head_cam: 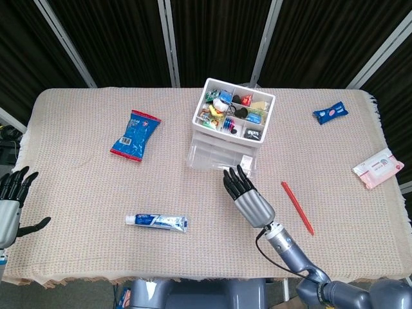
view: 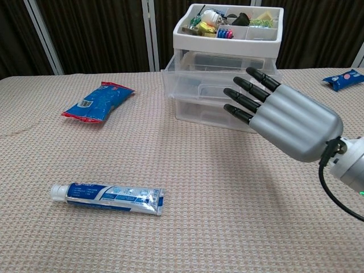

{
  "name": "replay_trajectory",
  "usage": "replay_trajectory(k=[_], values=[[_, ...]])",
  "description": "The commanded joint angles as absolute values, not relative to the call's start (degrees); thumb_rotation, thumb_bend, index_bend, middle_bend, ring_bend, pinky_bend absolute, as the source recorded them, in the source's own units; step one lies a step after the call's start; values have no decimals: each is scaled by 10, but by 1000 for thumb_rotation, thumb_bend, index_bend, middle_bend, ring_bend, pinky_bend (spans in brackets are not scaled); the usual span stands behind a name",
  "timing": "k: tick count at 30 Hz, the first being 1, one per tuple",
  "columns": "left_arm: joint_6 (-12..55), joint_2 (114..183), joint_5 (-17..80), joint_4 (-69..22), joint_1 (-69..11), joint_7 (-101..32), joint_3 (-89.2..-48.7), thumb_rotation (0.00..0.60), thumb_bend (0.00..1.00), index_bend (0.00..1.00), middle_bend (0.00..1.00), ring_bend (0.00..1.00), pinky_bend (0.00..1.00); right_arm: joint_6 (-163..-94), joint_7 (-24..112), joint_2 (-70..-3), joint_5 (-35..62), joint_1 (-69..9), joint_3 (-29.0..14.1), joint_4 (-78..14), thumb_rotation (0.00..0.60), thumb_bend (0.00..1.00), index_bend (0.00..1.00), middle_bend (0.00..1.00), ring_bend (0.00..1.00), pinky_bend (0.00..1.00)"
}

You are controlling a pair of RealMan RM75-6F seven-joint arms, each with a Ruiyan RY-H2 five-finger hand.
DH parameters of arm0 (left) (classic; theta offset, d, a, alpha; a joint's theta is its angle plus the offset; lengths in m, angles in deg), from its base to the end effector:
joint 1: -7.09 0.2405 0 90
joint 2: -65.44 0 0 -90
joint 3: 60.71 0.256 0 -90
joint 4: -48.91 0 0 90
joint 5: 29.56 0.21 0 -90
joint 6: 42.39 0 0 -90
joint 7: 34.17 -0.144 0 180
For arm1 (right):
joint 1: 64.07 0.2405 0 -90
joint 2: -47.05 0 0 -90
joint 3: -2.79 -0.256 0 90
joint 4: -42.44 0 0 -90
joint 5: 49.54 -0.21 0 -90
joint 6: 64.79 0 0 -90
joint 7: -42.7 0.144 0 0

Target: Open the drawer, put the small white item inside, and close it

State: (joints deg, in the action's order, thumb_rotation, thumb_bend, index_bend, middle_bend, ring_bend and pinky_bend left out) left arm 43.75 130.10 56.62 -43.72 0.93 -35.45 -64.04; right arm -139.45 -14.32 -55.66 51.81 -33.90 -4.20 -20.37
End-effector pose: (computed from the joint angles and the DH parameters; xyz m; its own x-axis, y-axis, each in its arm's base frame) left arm -0.3027 0.1895 0.1590 0.4013 -0.0327 0.9154 0.9148 -0.0347 -0.4023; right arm -0.1680 -0.2868 -0.0450 0.8096 0.5091 0.2921 -0.1372 -0.3198 0.9375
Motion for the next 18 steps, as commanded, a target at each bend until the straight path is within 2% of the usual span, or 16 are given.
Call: replay_trajectory(k=[1, 9, 18], values=[[438, 1301, 566, -437, 9, -354, -641, 600, 135, 89, 0, 0, 0, -1389, -146, -561, 511, -333, -48, -201, 600, 184, 112, 0, 0, 0], [438, 1300, 565, -436, 9, -351, -641, 600, 136, 89, 0, 0, 0, -1385, -147, -568, 498, -326, -52, -187, 600, 183, 113, 0, 0, 0], [440, 1300, 568, -437, 10, -349, -641, 600, 136, 88, 0, 0, 0, -1401, -144, -568, 511, -328, -33, -191, 600, 182, 112, 0, 0, 0]])
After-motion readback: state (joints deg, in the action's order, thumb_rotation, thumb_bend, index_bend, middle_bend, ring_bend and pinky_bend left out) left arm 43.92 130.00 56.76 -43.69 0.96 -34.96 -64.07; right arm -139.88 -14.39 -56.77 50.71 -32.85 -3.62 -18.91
